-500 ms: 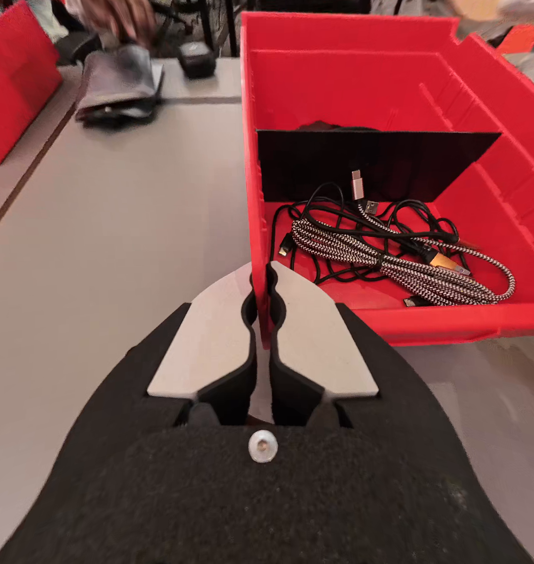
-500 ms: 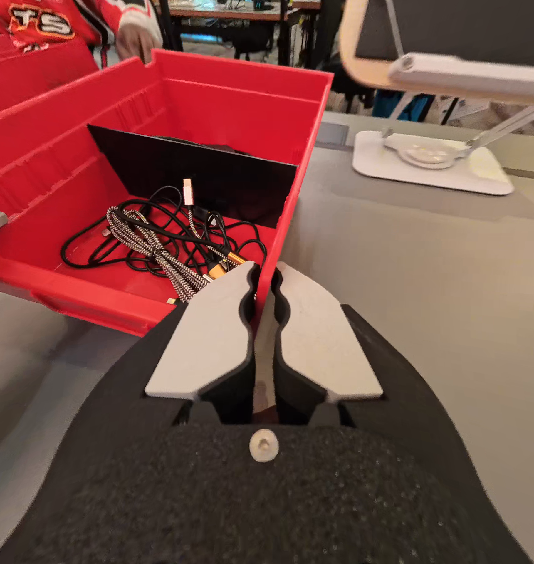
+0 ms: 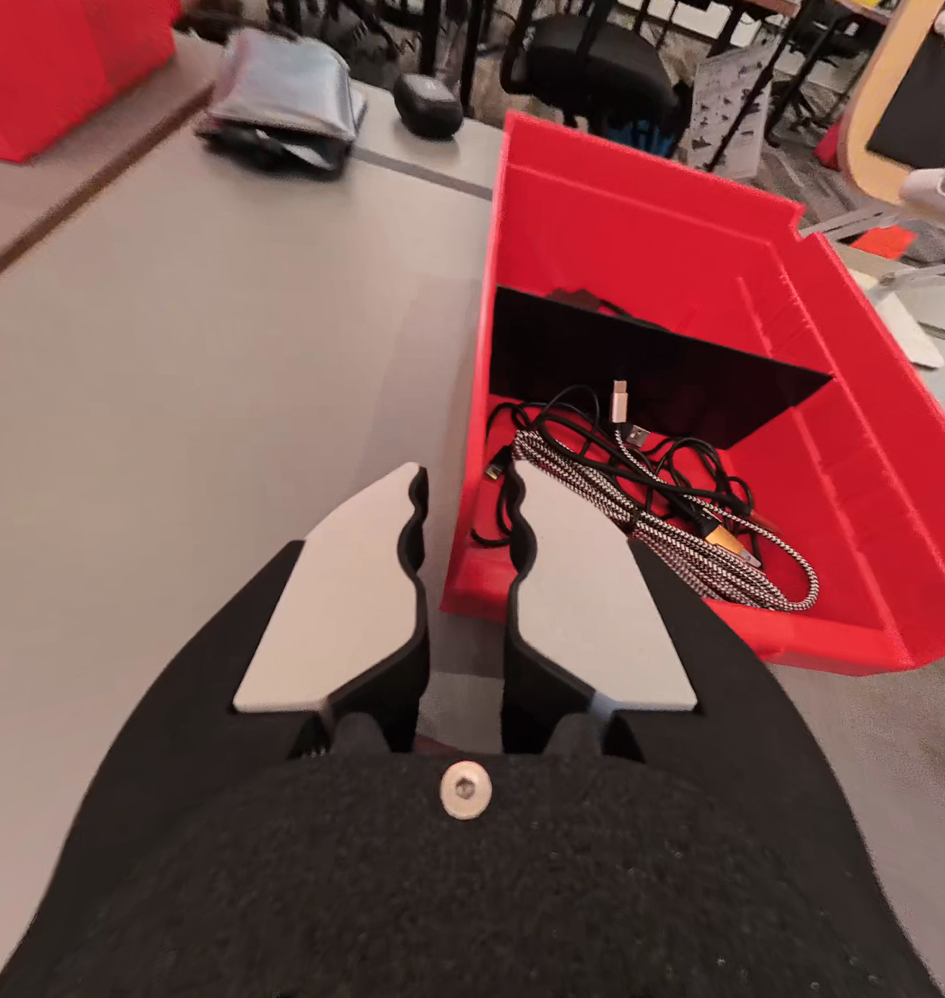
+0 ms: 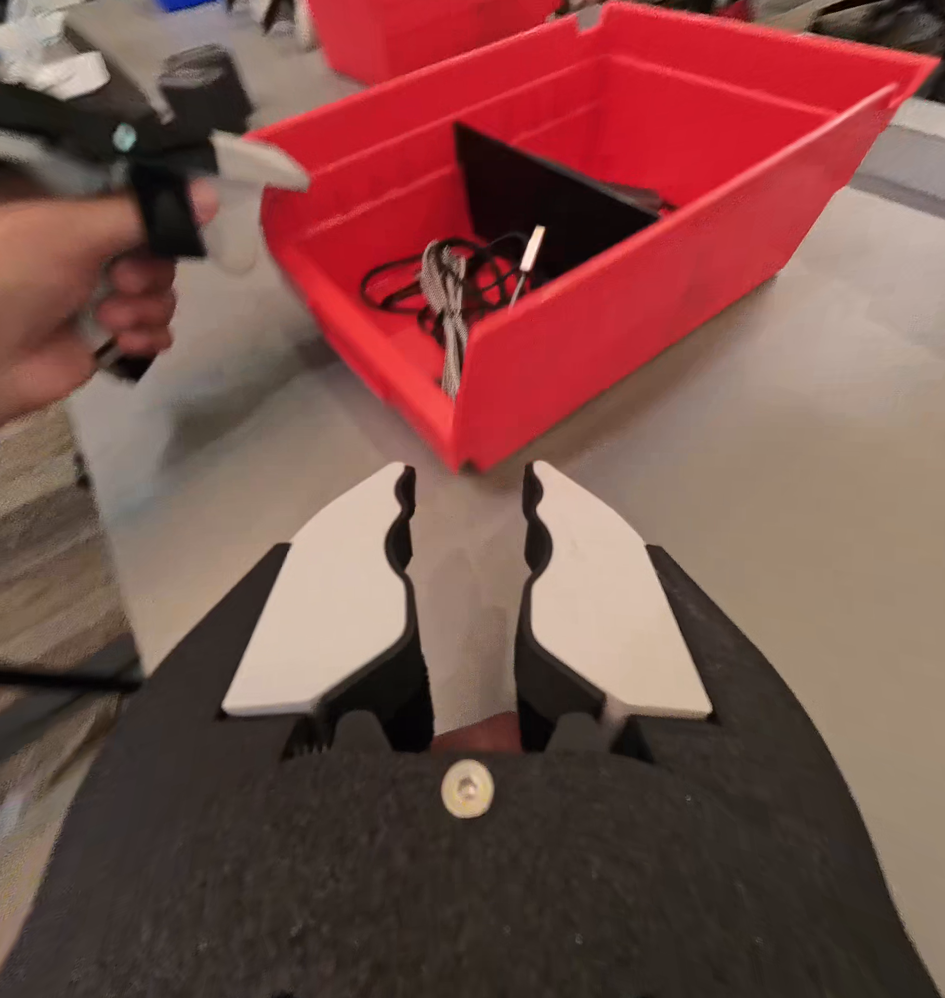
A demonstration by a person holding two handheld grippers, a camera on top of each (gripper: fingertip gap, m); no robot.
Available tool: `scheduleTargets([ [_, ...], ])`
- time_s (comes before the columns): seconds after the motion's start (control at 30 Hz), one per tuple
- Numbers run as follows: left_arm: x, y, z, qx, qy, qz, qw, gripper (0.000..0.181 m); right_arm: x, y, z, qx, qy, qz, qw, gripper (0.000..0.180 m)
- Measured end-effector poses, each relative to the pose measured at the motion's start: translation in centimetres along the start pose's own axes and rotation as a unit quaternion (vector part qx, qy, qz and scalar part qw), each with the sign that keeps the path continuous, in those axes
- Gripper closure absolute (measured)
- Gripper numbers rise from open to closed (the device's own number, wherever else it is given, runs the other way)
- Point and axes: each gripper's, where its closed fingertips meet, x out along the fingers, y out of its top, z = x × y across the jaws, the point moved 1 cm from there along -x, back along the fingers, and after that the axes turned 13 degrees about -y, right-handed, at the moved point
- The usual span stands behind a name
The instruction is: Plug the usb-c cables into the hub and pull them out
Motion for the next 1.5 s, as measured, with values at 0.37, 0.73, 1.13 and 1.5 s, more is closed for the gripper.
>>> scheduleTargets([
  [0.37, -4.2, 0.6, 11.2, 0.094, -0.072, 0.065, 0.991, 0.154, -21.4, -9.9, 11.1, 0.156, 0.027, 0.1, 0.982, 0.156],
  [0.73, -3.8, -7.7, 17.7, 0.153, -0.156, -0.036, 0.975, 0.154, -29.8, -16.0, 26.6, 0.21, -0.332, 0.062, 0.918, 0.145],
  [1.13, -3.4, -8.6, 18.0, 0.161, -0.156, -0.056, 0.973, 0.152, -31.3, -17.2, 28.5, 0.233, -0.378, 0.066, 0.893, 0.146],
  [1.5, -3.2, -9.4, 19.1, 0.133, -0.202, -0.07, 0.968, 0.146, -30.4, -17.4, 27.5, 0.205, -0.371, 0.05, 0.905, 0.15],
])
